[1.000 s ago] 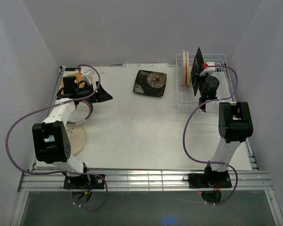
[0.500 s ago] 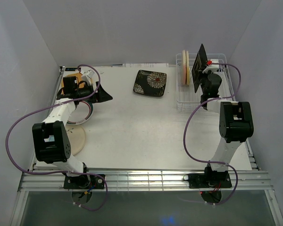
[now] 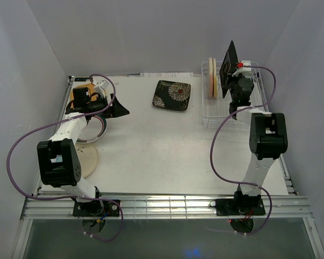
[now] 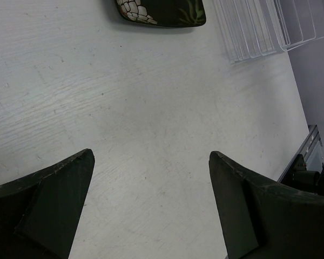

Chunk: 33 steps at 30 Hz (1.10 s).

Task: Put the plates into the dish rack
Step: Insert the plate into the dish rack.

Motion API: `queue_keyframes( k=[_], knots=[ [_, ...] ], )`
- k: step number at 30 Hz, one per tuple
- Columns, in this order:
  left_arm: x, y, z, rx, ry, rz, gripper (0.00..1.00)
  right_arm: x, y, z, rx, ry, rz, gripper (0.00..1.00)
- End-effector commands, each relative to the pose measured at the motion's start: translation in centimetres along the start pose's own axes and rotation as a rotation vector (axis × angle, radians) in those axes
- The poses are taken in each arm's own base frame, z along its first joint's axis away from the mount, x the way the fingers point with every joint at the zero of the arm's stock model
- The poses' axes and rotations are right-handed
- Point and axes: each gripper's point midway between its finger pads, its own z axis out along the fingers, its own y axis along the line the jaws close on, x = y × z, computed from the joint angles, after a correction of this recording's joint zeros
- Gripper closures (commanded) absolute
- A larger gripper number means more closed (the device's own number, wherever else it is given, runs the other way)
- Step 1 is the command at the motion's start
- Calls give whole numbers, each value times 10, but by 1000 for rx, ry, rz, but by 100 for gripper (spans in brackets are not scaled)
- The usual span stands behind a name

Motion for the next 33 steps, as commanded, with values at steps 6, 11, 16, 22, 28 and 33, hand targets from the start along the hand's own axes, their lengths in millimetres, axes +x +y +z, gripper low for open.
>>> queue_keyframes(
  k=[6,11,16,22,28,33],
  knots=[
    [-8,-13,-6,5,-23,54,2,-96,2,16,-20,-342,-11,92],
    [-7,-13,-5,7,-20,54,2,-74,-1,17,-16,-320,-16,92],
    [-8,-15,-6,6,-23,62,2,-54,-3,17,-10,-295,-37,92],
    [-9,-15,-7,5,-26,66,2,-32,-1,15,-38,-253,-91,92],
    [-9,-16,-8,5,-27,69,2,-10,-5,14,-24,-205,-128,92],
    [-9,-18,-8,9,-27,72,2,0,0,12,-31,-185,-133,88]
  ],
)
